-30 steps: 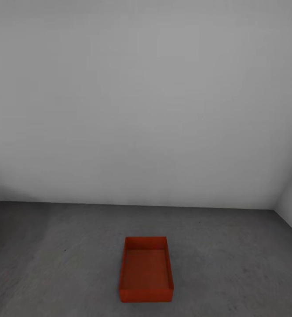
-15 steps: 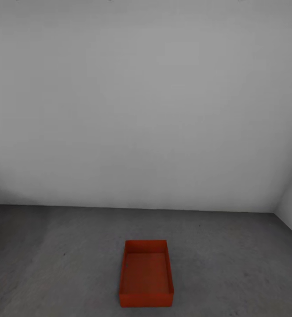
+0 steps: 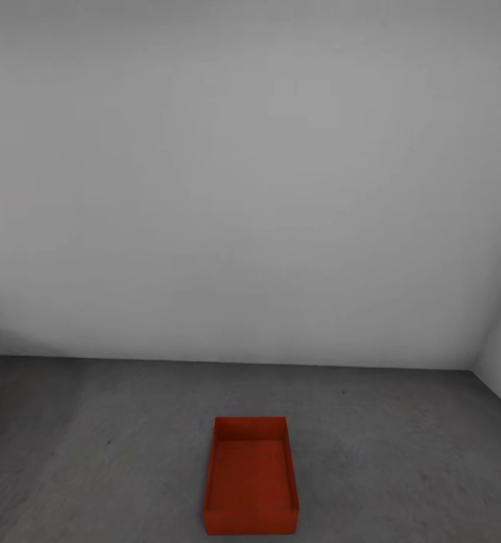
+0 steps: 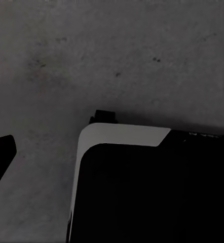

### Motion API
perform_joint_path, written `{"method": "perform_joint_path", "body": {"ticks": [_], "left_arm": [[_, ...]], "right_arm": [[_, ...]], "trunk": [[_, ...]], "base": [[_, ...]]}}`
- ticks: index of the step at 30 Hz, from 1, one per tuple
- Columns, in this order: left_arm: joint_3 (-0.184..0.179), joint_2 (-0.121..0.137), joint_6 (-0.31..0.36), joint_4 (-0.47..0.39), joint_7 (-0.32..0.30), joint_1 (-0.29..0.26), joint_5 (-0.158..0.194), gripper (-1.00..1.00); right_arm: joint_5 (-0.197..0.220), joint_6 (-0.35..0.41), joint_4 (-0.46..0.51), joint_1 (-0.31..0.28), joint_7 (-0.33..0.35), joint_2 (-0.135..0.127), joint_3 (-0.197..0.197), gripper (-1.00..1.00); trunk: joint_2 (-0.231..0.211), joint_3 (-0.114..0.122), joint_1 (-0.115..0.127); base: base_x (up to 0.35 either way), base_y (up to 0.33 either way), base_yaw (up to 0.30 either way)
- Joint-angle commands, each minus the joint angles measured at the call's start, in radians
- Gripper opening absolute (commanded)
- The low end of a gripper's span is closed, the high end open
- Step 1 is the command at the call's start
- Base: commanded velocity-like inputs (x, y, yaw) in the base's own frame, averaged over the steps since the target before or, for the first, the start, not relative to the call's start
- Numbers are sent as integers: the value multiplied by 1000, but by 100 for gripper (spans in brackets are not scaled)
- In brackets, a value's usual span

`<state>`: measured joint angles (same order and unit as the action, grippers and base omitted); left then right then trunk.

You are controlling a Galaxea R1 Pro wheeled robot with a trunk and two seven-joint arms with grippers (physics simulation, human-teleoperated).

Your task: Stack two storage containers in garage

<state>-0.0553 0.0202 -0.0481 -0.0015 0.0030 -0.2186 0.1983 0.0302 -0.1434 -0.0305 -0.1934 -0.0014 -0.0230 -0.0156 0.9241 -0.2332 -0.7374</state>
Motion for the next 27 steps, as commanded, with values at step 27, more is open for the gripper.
{"method": "perform_joint_path", "body": {"ticks": [27], "left_arm": [[-5,-9,-4,2,-4,0,10,100]], "right_arm": [[2,-5,-3,-1,0,-3,-1,100]], "trunk": [[1,42,0]], "base": [[0,0,0]]}}
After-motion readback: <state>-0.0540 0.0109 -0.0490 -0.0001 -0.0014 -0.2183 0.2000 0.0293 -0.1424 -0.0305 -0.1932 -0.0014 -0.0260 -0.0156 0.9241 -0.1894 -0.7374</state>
